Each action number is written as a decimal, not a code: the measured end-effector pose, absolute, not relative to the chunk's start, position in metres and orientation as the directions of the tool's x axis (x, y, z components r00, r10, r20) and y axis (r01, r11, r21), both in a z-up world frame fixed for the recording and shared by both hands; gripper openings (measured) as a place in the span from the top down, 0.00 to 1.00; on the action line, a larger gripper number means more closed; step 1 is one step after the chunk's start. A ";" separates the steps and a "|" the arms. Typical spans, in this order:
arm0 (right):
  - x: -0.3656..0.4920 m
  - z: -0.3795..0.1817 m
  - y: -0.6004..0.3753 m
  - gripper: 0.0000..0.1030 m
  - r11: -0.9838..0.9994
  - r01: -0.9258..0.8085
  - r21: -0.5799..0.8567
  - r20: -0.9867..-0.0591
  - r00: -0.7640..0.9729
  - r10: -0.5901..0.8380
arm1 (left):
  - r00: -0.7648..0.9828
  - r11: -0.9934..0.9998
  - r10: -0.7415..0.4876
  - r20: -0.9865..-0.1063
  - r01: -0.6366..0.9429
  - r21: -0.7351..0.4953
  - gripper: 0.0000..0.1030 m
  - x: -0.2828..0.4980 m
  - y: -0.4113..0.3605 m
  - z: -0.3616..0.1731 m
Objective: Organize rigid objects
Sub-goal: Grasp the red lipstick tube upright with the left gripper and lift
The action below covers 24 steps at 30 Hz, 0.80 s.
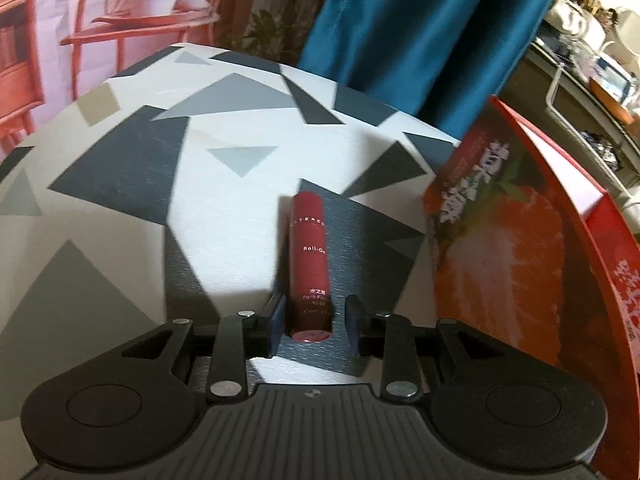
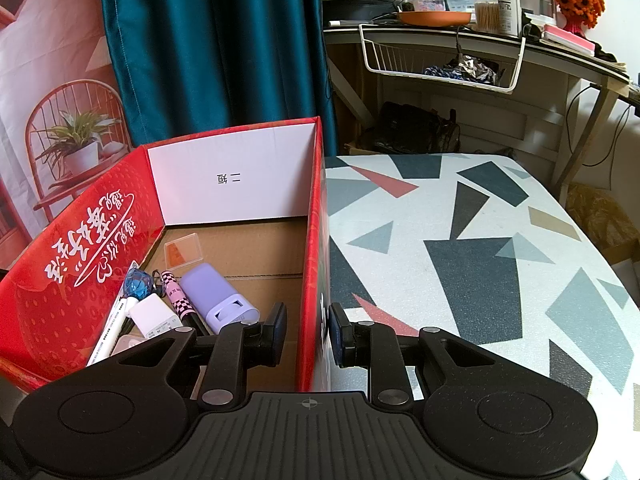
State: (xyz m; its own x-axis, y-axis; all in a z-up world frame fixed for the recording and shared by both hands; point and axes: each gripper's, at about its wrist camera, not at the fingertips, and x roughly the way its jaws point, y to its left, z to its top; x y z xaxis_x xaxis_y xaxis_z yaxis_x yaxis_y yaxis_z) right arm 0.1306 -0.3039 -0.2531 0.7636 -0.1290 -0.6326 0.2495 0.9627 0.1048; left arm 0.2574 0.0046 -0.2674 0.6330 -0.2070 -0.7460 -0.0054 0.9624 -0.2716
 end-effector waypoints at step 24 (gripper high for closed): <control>0.130 -0.253 -0.304 0.78 0.963 0.249 0.105 -0.632 0.764 -0.129 | 0.657 0.987 -0.144 -0.740 0.038 -0.158 0.67 0.273 -0.004 -0.270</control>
